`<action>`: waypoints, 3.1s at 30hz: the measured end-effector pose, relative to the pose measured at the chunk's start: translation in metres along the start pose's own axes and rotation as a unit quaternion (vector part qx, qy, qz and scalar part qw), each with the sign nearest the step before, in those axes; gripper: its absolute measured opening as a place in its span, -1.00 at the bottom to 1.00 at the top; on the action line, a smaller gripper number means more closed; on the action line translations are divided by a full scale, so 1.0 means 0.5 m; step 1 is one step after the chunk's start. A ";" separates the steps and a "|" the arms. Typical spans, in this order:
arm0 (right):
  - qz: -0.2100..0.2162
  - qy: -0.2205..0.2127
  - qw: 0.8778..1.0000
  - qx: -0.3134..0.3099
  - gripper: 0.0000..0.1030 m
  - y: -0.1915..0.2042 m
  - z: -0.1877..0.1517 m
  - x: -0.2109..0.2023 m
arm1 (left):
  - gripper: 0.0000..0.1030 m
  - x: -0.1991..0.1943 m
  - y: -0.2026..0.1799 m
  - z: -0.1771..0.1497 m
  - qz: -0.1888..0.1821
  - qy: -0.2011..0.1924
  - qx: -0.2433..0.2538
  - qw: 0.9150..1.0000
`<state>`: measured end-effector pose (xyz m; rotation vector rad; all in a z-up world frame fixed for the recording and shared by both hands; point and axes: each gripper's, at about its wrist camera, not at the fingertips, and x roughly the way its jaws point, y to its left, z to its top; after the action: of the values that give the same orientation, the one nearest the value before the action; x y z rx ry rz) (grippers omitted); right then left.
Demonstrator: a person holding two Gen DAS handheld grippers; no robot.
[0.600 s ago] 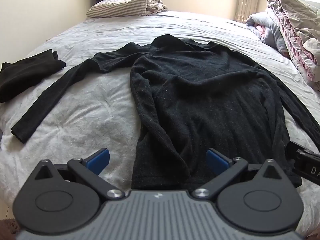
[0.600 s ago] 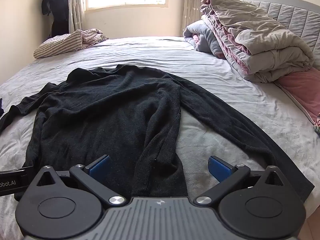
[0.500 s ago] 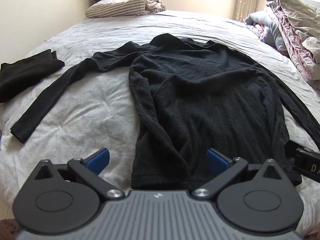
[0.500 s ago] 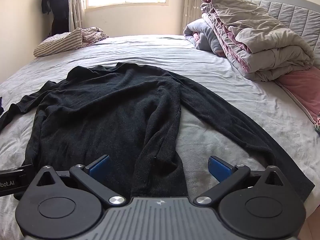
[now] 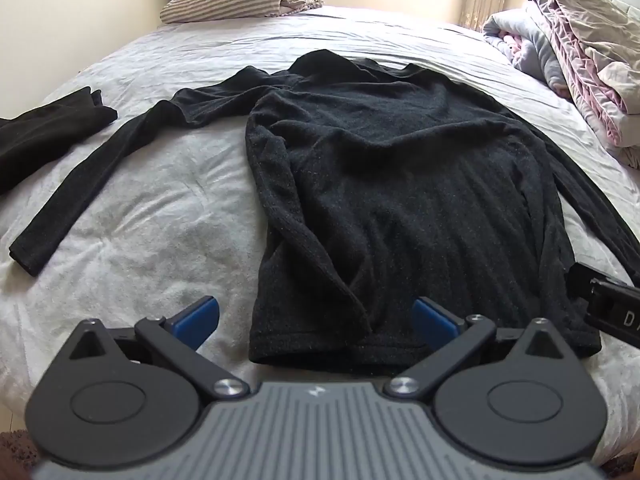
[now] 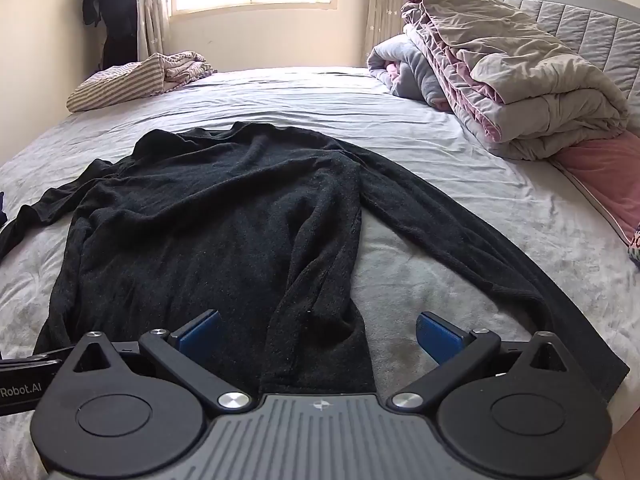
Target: Fold small clothes
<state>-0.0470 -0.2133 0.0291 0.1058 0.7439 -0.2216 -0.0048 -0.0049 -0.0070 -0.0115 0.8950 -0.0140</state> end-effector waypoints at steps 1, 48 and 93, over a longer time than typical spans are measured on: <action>-0.001 -0.001 1.000 0.000 1.00 0.001 -0.001 -0.001 | 0.98 0.000 0.000 0.000 0.000 0.000 0.000 1.000; 0.007 0.013 1.000 -0.001 1.00 0.002 -0.001 0.001 | 0.98 0.000 0.002 -0.004 -0.003 -0.001 0.005 1.000; 0.164 0.103 0.979 0.062 0.96 -0.175 -0.012 0.070 | 0.91 0.020 0.108 -0.014 -0.126 0.008 0.105 0.986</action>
<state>-0.0466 -0.3029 -0.0005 0.3720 0.9066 0.0597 -0.0034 0.0491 -0.0201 0.0722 0.9008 -0.3446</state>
